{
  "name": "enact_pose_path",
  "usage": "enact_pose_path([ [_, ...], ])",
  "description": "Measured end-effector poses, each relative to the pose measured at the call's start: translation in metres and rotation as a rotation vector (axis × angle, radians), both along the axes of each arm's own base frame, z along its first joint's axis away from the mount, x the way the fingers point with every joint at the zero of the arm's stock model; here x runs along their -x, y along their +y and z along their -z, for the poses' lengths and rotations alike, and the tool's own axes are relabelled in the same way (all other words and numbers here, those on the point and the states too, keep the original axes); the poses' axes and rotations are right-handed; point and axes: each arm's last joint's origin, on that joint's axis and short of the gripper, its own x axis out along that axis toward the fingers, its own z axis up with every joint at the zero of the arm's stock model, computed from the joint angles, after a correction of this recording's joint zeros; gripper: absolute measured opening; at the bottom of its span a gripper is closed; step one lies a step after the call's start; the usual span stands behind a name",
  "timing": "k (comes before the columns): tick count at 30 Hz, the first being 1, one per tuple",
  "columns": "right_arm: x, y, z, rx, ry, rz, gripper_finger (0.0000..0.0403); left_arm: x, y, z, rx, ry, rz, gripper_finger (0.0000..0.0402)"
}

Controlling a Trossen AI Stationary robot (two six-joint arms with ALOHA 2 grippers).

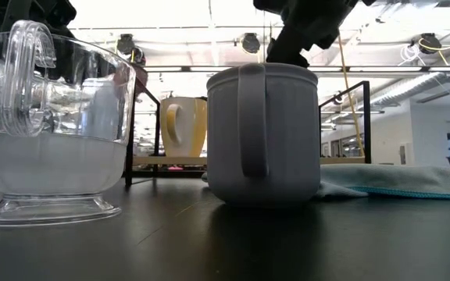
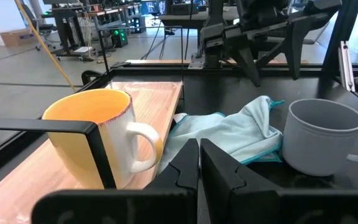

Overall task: Stack small to large cups/mugs on shelf
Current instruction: Put the gray mug on the shelf

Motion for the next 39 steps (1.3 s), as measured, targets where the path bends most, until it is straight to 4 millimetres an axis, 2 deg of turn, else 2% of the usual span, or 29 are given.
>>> enact_pose_path([
  [10, -0.009, 0.004, -0.002, -0.073, -0.075, 0.010, 0.0231, 0.000, 0.000, 0.001, -0.019, 0.012, 0.002, 0.0019],
  [25, -0.036, 0.028, 0.029, -0.046, 0.077, -0.034, 0.0231, 0.001, 0.000, 0.004, -0.025, 0.038, -0.001, 0.0019],
  [39, -0.032, 0.029, 0.026, -0.042, 0.134, -0.024, 0.0231, 0.001, 0.000, 0.005, -0.031, 0.056, 0.004, 0.0019],
])
